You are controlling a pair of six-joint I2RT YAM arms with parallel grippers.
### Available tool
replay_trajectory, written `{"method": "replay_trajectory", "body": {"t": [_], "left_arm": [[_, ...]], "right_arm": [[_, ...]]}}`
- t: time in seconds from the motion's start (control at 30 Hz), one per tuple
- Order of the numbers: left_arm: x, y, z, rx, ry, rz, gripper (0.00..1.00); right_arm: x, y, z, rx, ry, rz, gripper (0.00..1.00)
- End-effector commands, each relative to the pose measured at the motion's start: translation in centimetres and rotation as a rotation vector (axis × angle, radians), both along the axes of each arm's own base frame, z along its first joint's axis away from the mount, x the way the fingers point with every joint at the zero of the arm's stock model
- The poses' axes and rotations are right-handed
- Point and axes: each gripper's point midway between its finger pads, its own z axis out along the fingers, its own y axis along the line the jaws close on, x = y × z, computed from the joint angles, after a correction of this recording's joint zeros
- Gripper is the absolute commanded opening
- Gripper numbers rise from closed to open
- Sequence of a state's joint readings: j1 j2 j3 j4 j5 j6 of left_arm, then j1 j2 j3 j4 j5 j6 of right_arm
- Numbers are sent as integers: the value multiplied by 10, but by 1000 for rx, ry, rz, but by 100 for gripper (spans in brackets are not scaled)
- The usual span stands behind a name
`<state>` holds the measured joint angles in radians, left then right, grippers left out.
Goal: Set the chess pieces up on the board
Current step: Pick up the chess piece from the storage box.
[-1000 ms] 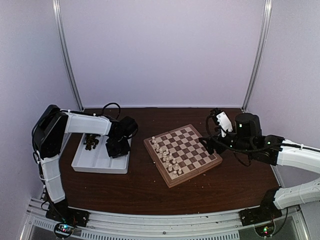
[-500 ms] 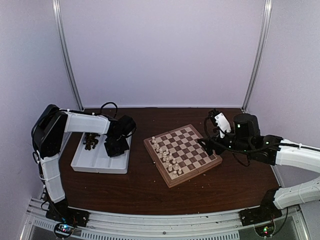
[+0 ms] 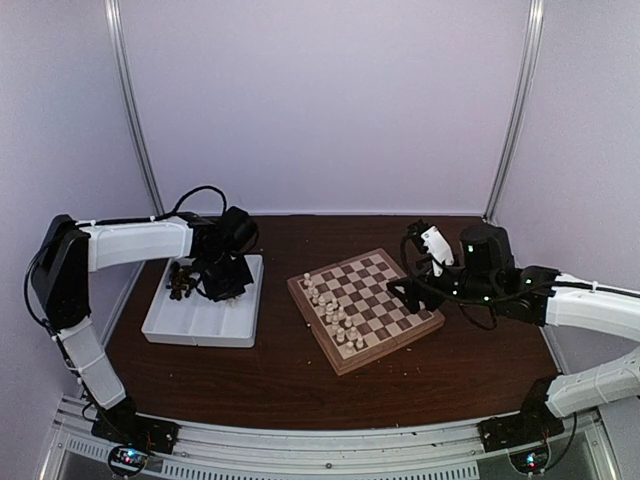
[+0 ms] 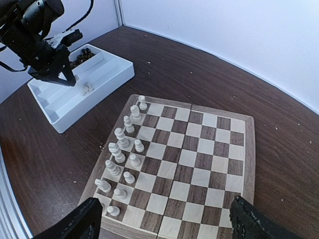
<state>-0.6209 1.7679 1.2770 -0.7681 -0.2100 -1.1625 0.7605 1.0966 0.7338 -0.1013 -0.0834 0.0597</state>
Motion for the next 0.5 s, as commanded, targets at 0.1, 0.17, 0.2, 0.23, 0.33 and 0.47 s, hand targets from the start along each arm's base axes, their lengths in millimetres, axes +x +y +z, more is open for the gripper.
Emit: {"method": "replay_trajectory", "body": {"t": [0.1,0.17,0.2,0.23,0.33,0.47], "left_arm": [[-28,-41,31,-175,21,-425,0],[-35,-47,43,-220,-15,-511,0],[-40,-54,51,-261,-40,-563,0],[-44,-58,59,-291,-65,-604,0],[-60,-76,86,-406,-111,-747,2],[-82,-99,119,-561,-152,-911,3]], "right_arm": [[-10,40,28,118,37,178,88],[-13,49,29,117,33,225,88],[-17,54,30,110,28,257,88],[-21,59,32,103,18,294,87],[-36,76,36,51,-44,411,87],[-48,95,40,-21,-147,476,87]]}}
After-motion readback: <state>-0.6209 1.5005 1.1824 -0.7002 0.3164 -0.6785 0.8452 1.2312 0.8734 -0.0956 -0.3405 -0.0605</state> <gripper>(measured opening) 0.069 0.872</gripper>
